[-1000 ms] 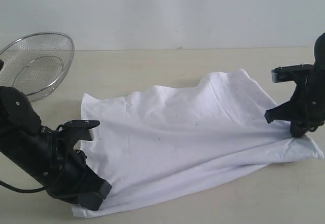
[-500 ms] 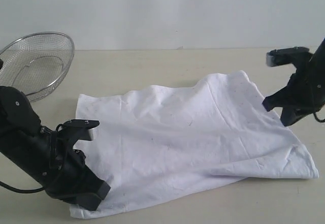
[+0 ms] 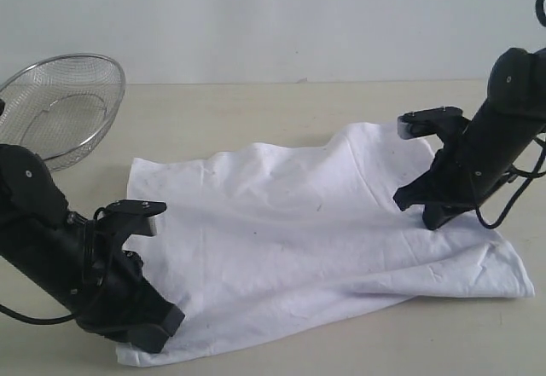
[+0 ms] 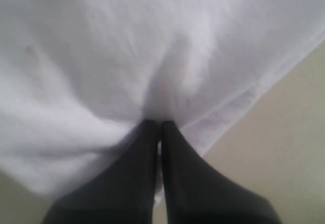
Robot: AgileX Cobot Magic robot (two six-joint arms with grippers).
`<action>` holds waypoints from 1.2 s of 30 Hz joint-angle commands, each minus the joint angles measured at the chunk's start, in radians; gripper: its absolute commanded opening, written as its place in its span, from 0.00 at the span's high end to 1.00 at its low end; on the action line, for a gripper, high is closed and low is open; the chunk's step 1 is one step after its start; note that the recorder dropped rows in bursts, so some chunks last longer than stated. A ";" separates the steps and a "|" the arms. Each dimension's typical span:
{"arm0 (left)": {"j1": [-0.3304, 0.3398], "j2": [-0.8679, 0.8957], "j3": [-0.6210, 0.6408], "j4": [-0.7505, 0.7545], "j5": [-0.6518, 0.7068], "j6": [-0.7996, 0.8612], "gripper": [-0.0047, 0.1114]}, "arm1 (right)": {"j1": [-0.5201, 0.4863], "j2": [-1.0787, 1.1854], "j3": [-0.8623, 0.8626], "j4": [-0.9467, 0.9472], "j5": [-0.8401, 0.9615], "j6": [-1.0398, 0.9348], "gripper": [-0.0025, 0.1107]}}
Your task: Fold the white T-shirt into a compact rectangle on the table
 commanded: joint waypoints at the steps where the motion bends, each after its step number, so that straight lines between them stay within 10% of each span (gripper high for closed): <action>1: 0.001 0.010 0.017 0.060 -0.028 -0.008 0.92 | -0.006 0.064 -0.025 -0.075 -0.135 0.058 0.98; 17: 0.001 0.010 0.040 0.087 -0.058 -0.021 0.92 | -0.143 -0.032 -0.213 -0.166 -0.020 0.163 0.98; 36: 0.165 0.010 -0.025 0.155 -0.074 -0.021 0.92 | -0.248 -0.385 0.247 0.186 0.155 -0.031 0.98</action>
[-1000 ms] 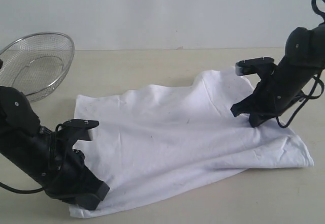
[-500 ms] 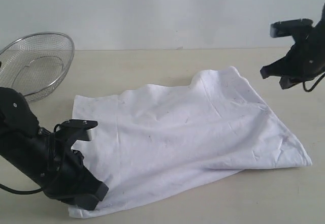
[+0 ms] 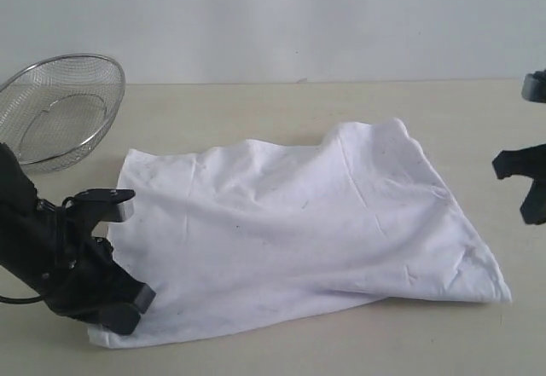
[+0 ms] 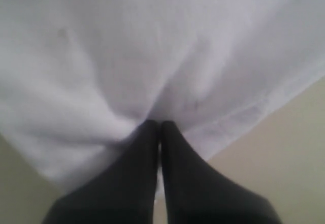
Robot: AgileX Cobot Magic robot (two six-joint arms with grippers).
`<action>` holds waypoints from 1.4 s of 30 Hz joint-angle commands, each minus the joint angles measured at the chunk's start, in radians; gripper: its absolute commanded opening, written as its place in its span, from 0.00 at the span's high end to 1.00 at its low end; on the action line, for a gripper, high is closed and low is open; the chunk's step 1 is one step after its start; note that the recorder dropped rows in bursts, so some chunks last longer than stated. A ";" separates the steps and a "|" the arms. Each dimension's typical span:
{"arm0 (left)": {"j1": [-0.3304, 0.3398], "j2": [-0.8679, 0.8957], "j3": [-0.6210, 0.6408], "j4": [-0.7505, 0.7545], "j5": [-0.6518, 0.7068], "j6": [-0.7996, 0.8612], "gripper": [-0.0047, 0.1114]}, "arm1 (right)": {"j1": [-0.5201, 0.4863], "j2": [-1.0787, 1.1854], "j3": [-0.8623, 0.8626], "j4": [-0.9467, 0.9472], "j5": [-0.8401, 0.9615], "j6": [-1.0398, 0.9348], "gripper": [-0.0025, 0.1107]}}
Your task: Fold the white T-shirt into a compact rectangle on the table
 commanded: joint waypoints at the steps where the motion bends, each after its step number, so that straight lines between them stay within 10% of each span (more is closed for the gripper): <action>1: 0.045 0.020 -0.034 0.079 -0.073 -0.003 0.92 | -0.002 -0.009 0.073 0.131 -0.040 -0.139 0.98; 12: 0.057 0.020 -0.125 0.069 -0.024 0.017 0.92 | -0.002 -0.009 0.167 0.291 -0.062 -0.189 0.63; 21: 0.053 0.020 -0.125 -0.237 0.156 0.314 0.92 | 0.068 0.120 0.169 0.297 -0.147 -0.209 0.63; 38: -0.009 0.119 -0.095 -0.198 0.080 0.269 0.92 | 0.067 0.114 0.169 0.334 -0.205 -0.227 0.64; 42: -0.009 0.122 -0.095 -0.173 0.078 0.241 0.92 | 0.067 0.114 0.169 0.342 -0.217 -0.248 0.80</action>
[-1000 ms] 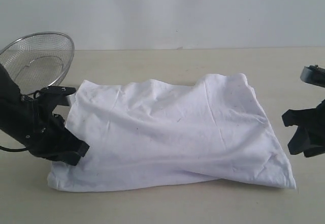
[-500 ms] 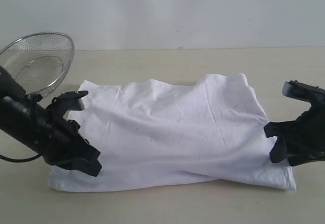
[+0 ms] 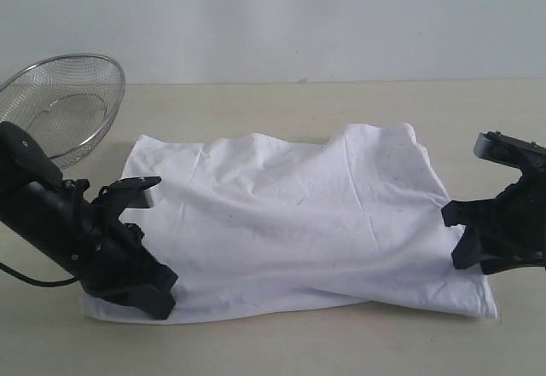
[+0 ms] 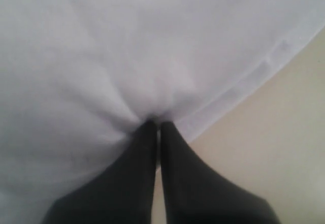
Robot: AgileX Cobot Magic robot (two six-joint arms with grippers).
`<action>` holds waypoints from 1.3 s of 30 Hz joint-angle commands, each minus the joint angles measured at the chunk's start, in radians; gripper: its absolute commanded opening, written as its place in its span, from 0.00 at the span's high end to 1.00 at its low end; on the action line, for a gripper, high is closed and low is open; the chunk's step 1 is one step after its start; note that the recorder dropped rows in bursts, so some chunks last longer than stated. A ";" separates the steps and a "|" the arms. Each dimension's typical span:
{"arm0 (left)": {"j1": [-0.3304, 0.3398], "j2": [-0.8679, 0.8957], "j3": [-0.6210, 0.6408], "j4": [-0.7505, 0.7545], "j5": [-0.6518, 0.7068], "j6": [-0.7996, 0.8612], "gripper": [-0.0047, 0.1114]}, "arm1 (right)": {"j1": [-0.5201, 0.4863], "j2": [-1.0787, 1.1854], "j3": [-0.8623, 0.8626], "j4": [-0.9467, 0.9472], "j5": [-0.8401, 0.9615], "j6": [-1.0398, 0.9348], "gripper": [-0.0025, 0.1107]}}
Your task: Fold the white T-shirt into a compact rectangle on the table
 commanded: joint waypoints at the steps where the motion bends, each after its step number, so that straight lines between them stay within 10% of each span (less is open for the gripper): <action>1: -0.005 0.016 0.006 0.043 -0.022 -0.031 0.92 | 0.000 -0.010 0.001 0.012 -0.019 -0.030 0.85; 39: -0.005 0.016 0.006 0.095 -0.015 -0.062 0.92 | 0.002 0.045 -0.196 -0.033 0.134 -0.085 0.98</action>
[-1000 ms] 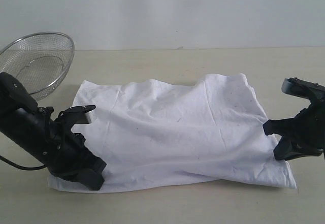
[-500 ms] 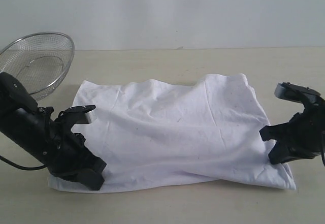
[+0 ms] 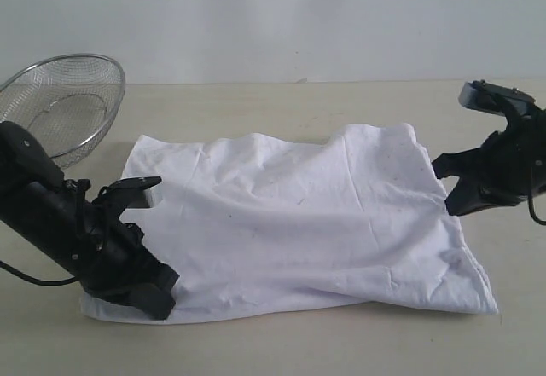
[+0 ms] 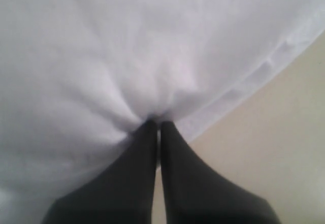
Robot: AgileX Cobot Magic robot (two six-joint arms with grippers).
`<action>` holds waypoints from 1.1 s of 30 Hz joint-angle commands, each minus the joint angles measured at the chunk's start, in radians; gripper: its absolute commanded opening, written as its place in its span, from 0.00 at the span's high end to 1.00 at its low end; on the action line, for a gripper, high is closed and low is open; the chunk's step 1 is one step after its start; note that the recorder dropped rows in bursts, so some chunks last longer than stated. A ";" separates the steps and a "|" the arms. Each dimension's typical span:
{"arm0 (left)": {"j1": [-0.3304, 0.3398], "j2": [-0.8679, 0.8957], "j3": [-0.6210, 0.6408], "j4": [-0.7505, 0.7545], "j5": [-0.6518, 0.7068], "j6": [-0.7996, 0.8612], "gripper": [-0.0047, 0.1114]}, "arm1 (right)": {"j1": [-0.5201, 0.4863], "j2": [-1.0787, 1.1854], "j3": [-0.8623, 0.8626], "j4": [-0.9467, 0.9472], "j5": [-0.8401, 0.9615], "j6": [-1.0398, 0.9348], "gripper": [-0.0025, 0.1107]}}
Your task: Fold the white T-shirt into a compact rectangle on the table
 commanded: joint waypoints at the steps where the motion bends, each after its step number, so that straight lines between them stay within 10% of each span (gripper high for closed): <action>1: -0.005 0.016 0.007 0.080 -0.015 -0.038 0.92 | 0.002 -0.001 -0.004 -0.087 0.085 0.068 0.97; 10: -0.005 0.016 0.007 0.091 -0.015 -0.043 0.92 | 0.002 0.000 -0.004 -0.159 0.194 0.189 0.49; 19: -0.005 0.016 0.007 0.091 -0.017 -0.043 0.92 | 0.002 0.037 0.031 -0.148 0.116 0.201 0.66; 33: -0.005 0.016 0.007 0.091 -0.017 -0.043 0.92 | 0.002 0.114 0.031 -0.045 0.103 0.112 0.66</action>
